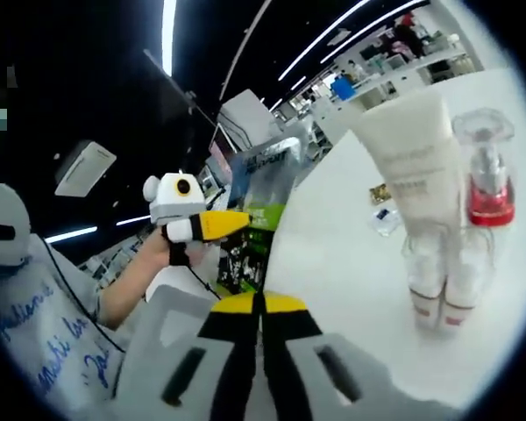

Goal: Arrange the skincare products in the storage area until every visible bottle or jar stands upright without overlapping.

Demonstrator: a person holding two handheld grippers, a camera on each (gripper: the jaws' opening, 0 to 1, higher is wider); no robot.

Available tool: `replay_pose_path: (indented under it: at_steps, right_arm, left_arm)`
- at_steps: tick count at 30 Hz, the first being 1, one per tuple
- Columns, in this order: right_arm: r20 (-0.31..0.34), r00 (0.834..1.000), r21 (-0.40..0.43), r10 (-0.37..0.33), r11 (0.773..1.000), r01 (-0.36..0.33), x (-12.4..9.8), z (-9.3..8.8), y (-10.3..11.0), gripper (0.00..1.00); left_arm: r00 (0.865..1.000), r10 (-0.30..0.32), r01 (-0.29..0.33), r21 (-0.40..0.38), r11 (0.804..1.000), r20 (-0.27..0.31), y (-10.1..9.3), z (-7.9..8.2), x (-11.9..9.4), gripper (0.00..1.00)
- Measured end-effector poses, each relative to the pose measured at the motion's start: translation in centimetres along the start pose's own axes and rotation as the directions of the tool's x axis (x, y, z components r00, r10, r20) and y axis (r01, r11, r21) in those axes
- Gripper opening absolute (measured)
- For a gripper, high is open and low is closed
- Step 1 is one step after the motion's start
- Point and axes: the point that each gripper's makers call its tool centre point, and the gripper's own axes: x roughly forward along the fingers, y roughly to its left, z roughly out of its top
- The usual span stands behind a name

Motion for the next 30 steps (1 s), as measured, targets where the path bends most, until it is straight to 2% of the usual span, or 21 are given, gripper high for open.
replay_pose_path:
  at_steps: [10,17,21,25,30]
  right_arm:
    - [-0.011,1.0,0.008,-0.013,1.0,0.013,-0.1,-0.3,-0.4,0.01]
    - [-0.035,0.999,0.005,-0.028,1.0,0.028,0.0,-0.7,-0.8,0.01]
    - [-0.046,0.998,0.004,-0.033,0.999,0.033,0.3,-0.8,-1.0,0.01]
    - [-0.069,0.996,-0.015,-0.047,0.999,0.046,0.8,-0.9,-1.2,0.01]
    - [-0.09,0.994,-0.028,-0.06,0.998,0.058,1.0,-1.1,-1.6,0.01]
  left_arm:
    - [1.0,0.022,-0.023,0.019,1.0,0.013,1.2,1.6,0.2,0.1]
    - [0.998,0.058,-0.059,0.013,0.998,0.02,2.6,2.4,0.3,0.03]
    - [0.997,0.081,-0.08,0.048,0.996,-0.014,3.1,2.1,0.6,0.0]
    - [0.986,0.147,-0.139,0.105,0.985,-0.077,4.6,1.3,1.2,0.0]
    - [0.976,0.176,-0.157,0.148,0.976,-0.126,5.5,0.5,2.0,0.0]
